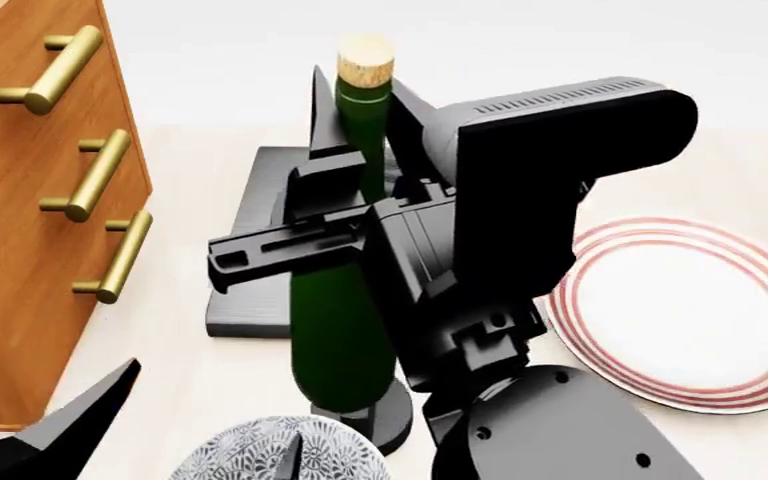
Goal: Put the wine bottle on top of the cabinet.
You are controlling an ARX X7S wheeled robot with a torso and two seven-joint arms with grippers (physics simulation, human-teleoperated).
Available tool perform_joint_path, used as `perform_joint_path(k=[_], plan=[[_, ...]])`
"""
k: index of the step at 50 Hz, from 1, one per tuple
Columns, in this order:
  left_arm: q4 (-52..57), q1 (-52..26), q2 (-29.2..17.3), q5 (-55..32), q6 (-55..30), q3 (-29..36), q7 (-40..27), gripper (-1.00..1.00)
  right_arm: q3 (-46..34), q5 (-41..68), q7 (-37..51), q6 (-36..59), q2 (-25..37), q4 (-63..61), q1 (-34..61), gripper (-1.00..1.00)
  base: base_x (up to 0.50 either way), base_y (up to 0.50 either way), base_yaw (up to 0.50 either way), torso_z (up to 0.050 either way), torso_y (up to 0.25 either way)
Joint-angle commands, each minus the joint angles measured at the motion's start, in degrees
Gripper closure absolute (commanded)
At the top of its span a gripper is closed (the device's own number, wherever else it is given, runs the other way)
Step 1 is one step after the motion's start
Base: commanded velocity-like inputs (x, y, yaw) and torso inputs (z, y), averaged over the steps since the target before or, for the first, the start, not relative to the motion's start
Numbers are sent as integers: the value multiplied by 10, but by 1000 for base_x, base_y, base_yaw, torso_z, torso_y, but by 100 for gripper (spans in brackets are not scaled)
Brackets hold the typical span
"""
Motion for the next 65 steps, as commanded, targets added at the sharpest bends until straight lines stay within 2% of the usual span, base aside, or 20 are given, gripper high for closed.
perform_joint_path(k=[1,11,23,36,41,46,56,65], plan=[[-33,-17,-9,18,-15,66,-2,-100,-15,9,5,11,-21,-2,38,100,0,0,0,0,0],[-68,-49,-2,-17,-20,49,2,-100,-23,23,16,15,-27,-9,45,100,0,0,0,0,1],[-111,-137,1,-48,-58,-7,2,-100,-30,32,21,6,-19,-24,34,100,0,0,0,0,0],[-151,-172,-5,-50,-67,5,-10,-100,-29,47,30,0,-15,-34,29,100,0,0,0,0,1],[-171,-192,-6,-60,-134,10,-2,-100,-31,48,32,-5,-13,-36,25,100,0,0,0,0,0],[-176,-214,-5,-69,-168,4,-1,-100,-34,47,31,-13,-11,-34,19,100,0,0,0,0,2],[-183,-239,2,-96,-195,-29,-5,-100,-38,47,32,-21,-4,-31,15,100,0,0,0,0,0],[-173,-250,-4,-103,-206,-25,-14,-100,-43,44,33,-30,-1,-26,9,100,0,0,0,0,1]])
